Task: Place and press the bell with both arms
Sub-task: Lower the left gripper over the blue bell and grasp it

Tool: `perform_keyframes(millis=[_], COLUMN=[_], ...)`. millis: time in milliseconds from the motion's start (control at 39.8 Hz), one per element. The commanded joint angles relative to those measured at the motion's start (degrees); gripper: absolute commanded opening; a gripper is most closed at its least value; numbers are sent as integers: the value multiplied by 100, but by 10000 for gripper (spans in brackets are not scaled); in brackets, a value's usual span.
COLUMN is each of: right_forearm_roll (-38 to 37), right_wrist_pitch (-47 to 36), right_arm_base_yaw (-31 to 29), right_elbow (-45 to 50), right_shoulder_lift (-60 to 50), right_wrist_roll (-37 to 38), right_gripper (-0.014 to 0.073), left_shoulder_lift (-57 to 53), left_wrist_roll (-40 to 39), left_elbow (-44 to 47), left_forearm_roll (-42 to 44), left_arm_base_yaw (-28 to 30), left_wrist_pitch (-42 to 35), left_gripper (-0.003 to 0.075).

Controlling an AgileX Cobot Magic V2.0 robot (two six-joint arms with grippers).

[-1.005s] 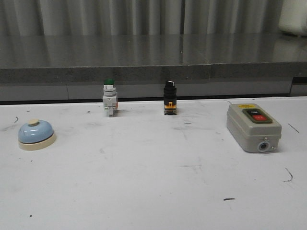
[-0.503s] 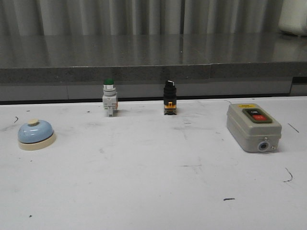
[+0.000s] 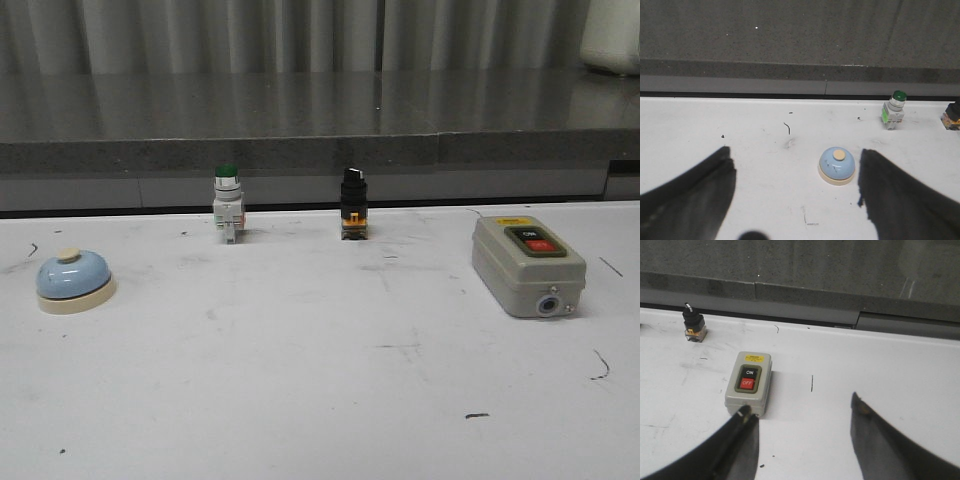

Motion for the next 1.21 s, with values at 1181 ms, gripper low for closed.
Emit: perform_keyframes(millis=[1181], right_forearm_roll=[-70], right_wrist_pitch=[-383], right_arm_base_yaw=[-29], right_elbow=[-190], right_shoulder_lift=[66], right_wrist_roll=[-2], right_gripper=[488], left_shoulder_lift=[6907], left_wrist_roll=[25], left_elbow=[-2707], left_forearm_roll=[160], left_arm_base_yaw=[-1400], left_wrist_pitch=[-394], left_gripper=[607])
